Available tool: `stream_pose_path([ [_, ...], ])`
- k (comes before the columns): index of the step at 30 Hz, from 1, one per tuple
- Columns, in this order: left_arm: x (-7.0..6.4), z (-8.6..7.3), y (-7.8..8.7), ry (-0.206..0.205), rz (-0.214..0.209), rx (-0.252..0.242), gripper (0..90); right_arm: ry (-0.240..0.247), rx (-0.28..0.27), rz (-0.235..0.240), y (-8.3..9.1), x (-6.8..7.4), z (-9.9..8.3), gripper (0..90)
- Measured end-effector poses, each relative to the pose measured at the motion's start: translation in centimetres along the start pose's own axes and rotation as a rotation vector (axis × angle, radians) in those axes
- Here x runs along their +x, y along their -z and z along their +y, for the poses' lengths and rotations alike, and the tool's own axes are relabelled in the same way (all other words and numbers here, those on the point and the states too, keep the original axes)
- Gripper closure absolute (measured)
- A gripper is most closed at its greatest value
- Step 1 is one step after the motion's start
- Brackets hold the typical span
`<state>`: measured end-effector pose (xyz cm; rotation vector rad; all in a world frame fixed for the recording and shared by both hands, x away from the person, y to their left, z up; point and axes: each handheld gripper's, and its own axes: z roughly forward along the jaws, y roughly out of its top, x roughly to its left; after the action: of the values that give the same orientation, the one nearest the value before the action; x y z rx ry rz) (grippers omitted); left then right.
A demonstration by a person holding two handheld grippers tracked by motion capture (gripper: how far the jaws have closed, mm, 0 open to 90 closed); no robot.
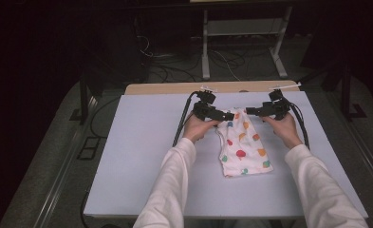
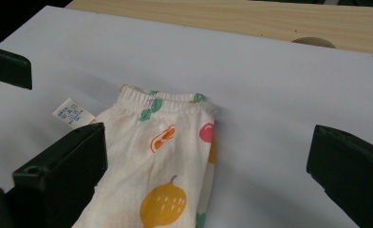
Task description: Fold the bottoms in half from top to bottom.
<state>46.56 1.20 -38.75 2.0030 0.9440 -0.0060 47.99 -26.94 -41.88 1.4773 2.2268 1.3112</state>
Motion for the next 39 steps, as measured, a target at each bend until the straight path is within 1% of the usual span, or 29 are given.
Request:
stream_pose_path([
  [5, 0.7, 0.3, -0.6, 0.001, 0.014, 0.018, 6.3, 0.000, 0.017, -0.003, -0.4, -0.3, 0.1, 0.0],
  [10, 1.7, 0.0, -1.6, 0.031, 0.019, 0.018, 7.5, -0.012, 0.034, -0.014, -0.9, -0.7, 0.2, 0.0],
  [13, 2.4, -0.5, -2.4, 0.047, 0.017, 0.038, 7.5, -0.018, 0.047, -0.013, -1.2, -0.9, 0.2, 0.5],
  [16, 2.9, -0.7, -2.9, 0.058, 0.012, 0.038, 7.6, -0.021, 0.053, -0.011, -1.5, -0.9, 0.1, 1.0],
  [19, 3.2, -1.0, -3.1, 0.063, 0.018, 0.046, 9.1, -0.013, 0.065, -0.018, -1.9, -1.0, 0.1, 5.4],
  [21, 3.3, -1.1, -3.4, 0.063, 0.013, 0.047, 9.7, -0.021, 0.070, -0.010, -2.1, -1.2, 0.1, 8.7],
  [23, 3.3, -1.2, -3.6, 0.066, 0.013, 0.050, 10.9, -0.026, 0.064, -0.002, -2.2, -1.3, 0.1, 14.0],
  [25, 3.5, -1.3, -3.9, 0.082, 0.007, 0.049, 12.2, -0.028, 0.067, -0.001, -2.3, -1.4, 0.0, 14.4],
  [26, 3.6, -1.4, -4.0, 0.090, 0.006, 0.051, 12.7, -0.039, 0.075, 0.012, -2.5, -1.5, -0.1, 16.8],
  [28, 3.8, -1.6, -4.3, 0.096, 0.016, 0.062, 13.9, -0.043, 0.084, 0.021, -2.6, -1.6, -0.2, 20.9],
  [30, 3.8, -1.7, -4.5, 0.092, 0.023, 0.077, 16.0, -0.049, 0.090, 0.029, -2.7, -1.7, -0.3, 27.8],
  [31, 3.9, -1.8, -4.6, 0.090, 0.029, 0.082, 18.8, -0.045, 0.093, 0.030, -2.8, -1.8, -0.3, 30.5],
  [33, 4.0, -1.9, -4.7, 0.088, 0.025, 0.095, 22.3, -0.034, 0.105, 0.021, -3.0, -1.8, -0.5, 35.1],
  [34, 4.0, -2.0, -4.8, 0.084, 0.030, 0.102, 24.5, -0.033, 0.115, 0.022, -3.1, -1.8, -0.5, 37.9],
  [36, 4.2, -2.1, -4.8, 0.084, 0.032, 0.106, 30.4, -0.012, 0.130, 0.013, -3.4, -1.8, -0.7, 41.8],
  [37, 4.2, -2.1, -4.9, 0.082, 0.027, 0.104, 33.2, -0.009, 0.133, 0.018, -3.4, -1.8, -0.8, 43.1],
  [39, 4.0, -2.1, -5.0, 0.074, 0.040, 0.106, 40.7, -0.017, 0.129, 0.041, -3.5, -1.9, -0.9, 44.9],
])
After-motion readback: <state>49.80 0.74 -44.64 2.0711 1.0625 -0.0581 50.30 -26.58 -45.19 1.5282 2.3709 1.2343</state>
